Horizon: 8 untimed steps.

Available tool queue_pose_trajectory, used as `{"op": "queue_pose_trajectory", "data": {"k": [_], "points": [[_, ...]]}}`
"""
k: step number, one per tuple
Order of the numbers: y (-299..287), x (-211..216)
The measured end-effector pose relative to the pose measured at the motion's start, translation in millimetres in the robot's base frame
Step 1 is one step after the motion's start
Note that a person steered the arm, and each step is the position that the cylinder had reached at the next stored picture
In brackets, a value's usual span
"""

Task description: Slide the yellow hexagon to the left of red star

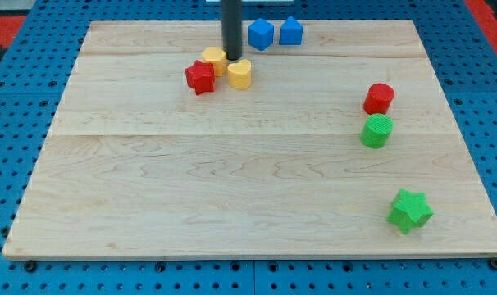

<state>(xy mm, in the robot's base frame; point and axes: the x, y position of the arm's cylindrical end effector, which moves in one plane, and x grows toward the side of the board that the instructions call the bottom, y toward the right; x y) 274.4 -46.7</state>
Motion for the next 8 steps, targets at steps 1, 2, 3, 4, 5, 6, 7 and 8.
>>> {"op": "queue_pose_trajectory", "data": {"k": [1,2,3,4,5,6,7,8], "points": [[-42.4,-15.4],[8.7,-12.4],[19.1,16.1],[-21.0,18.9],[-61.8,14.8],[-66.7,7.0],[-72.1,-25.4],[-111.4,-15.2]]}}
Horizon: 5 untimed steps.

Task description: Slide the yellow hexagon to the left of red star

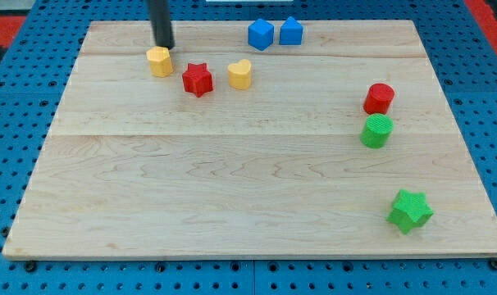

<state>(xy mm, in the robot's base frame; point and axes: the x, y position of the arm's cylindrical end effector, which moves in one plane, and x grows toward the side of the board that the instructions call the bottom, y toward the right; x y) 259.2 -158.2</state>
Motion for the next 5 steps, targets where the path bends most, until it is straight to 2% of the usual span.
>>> {"op": "queue_pose_trajectory", "data": {"k": [1,2,3,4,5], "points": [[-24.0,36.5],[-46.1,44.2],[-63.4,77.7],[-57.9,38.1],[-22.5,31.0]]}}
